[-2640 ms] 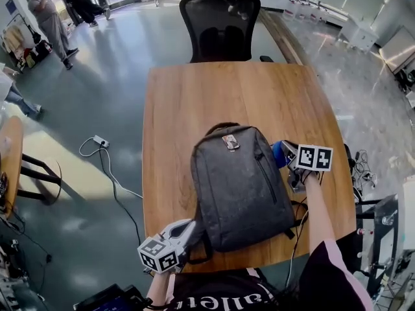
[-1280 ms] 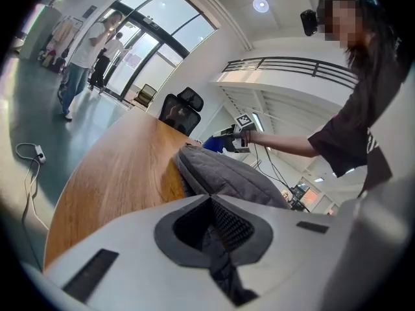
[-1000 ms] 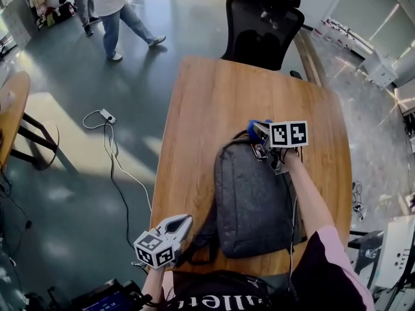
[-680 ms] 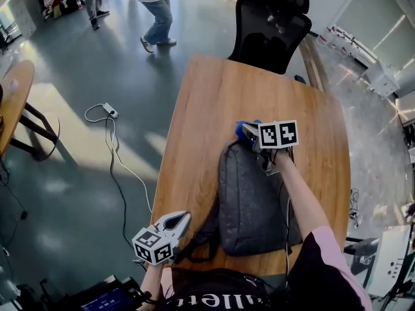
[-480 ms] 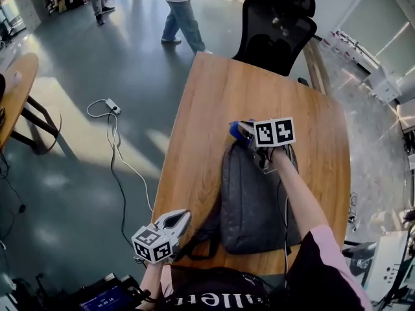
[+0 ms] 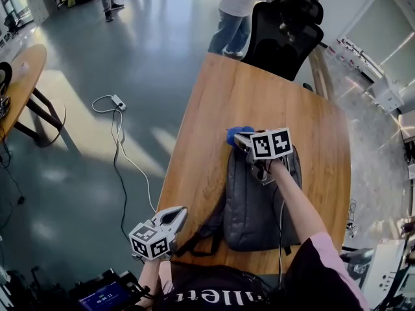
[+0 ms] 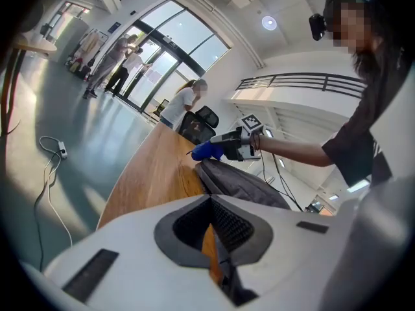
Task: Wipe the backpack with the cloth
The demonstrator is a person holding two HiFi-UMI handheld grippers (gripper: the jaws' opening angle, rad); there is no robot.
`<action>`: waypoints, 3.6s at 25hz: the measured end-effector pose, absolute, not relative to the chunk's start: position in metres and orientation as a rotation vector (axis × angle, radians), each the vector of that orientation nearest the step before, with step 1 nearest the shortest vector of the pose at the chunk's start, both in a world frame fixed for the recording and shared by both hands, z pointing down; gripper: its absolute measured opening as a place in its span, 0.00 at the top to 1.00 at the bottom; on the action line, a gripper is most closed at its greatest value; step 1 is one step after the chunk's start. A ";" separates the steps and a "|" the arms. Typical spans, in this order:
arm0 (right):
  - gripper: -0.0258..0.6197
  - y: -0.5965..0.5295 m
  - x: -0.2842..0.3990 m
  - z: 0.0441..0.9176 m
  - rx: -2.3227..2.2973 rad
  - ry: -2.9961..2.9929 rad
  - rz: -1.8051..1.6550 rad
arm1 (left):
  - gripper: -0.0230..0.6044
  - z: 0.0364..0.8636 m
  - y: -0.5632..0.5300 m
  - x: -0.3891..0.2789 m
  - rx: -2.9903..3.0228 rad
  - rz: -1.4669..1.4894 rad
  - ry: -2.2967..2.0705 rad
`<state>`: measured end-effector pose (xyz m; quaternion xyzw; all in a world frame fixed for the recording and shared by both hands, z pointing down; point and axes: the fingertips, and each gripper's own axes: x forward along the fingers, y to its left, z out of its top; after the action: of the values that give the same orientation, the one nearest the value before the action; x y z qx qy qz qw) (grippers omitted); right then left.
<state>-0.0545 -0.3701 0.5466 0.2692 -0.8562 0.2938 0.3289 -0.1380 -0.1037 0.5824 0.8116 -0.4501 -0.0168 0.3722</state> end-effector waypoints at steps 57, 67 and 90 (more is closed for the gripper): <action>0.91 -0.048 0.093 0.480 1.023 -2.500 1.280 | 0.96 0.546 -0.034 -0.087 2.197 0.074 -1.141; 0.91 -0.055 0.200 0.477 1.386 -2.407 1.267 | 0.96 0.542 -0.032 -0.077 2.208 0.097 -1.127; 0.91 -0.054 0.322 0.432 1.841 -2.317 1.116 | 0.96 0.538 -0.036 -0.061 2.233 0.137 -1.071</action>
<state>0.3224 -0.0541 0.4322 0.5820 -0.7326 0.3528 -0.0106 -0.0614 -0.0364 0.5379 0.8516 -0.4083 0.0523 0.3246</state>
